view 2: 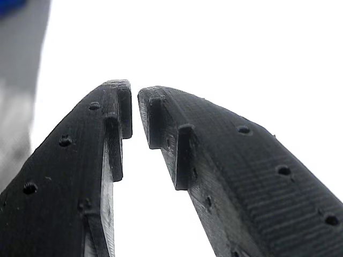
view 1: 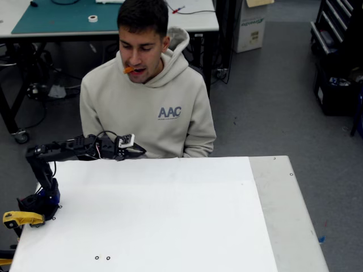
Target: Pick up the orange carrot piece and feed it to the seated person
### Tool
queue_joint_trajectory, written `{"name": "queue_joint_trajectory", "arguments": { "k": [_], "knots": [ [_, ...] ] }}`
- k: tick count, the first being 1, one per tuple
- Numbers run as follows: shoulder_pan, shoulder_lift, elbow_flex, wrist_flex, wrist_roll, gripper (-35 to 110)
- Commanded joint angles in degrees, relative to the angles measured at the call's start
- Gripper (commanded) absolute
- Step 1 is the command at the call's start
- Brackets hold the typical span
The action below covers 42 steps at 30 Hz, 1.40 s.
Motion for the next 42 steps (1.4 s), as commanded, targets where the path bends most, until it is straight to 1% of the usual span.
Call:
{"name": "queue_joint_trajectory", "arguments": {
  "k": [1, 5, 11, 22, 27, 33, 42],
  "knots": [
    [-1.8, 12.5, 8.4, 0.0, -7.4, -3],
    [-4.8, 18.7, 18.4, 0.0, -14.1, -3],
    [-11.6, 28.5, 31.9, 0.1, -19.2, -3],
    [-27.9, 49.1, 56.9, 0.2, -20.1, -2],
    [-31.0, 56.9, 66.6, 0.5, -20.1, -2],
    [-32.1, 62.6, 68.6, 9.6, -20.1, -2],
    [-32.2, 72.4, 66.7, 30.2, -20.2, -2]
  ]
}}
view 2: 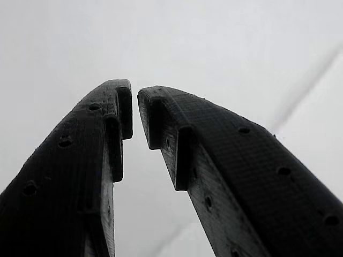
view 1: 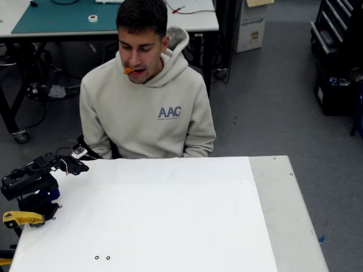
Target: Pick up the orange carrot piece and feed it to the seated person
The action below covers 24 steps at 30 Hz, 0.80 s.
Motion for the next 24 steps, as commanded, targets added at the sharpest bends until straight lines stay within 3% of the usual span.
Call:
{"name": "queue_joint_trajectory", "arguments": {
  "k": [1, 24],
  "knots": [
    [-0.8, 5.4, -3.0, 6.3, 0.9, -2],
    [-0.7, 10.5, -2.9, 9.1, 0.9, -2]
  ]
}}
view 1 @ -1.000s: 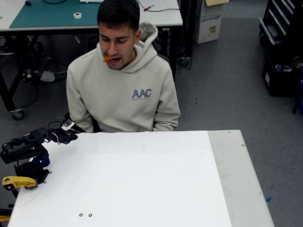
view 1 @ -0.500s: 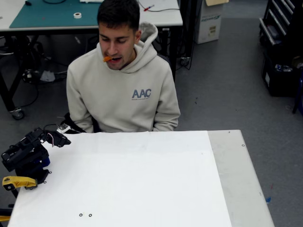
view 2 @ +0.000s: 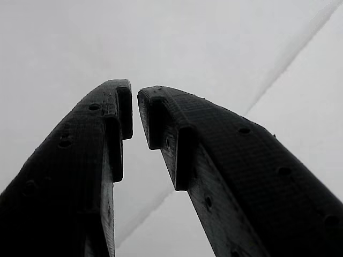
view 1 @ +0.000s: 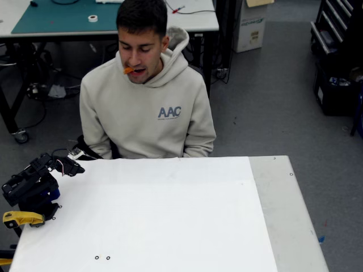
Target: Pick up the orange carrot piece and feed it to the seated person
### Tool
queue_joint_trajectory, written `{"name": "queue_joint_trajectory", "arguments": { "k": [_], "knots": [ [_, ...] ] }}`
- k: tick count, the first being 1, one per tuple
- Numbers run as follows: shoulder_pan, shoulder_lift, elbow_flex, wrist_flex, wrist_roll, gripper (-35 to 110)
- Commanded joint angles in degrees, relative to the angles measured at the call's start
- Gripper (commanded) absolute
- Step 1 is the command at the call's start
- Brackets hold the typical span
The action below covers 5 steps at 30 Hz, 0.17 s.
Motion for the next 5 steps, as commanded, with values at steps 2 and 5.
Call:
{"name": "queue_joint_trajectory", "arguments": {
  "k": [2, 5],
  "knots": [
    [-1.0, 1.2, -2.8, 0.3, 0.9, -2],
    [-0.4, 1.2, -2.8, 0.3, 1.4, -2]
  ]
}}
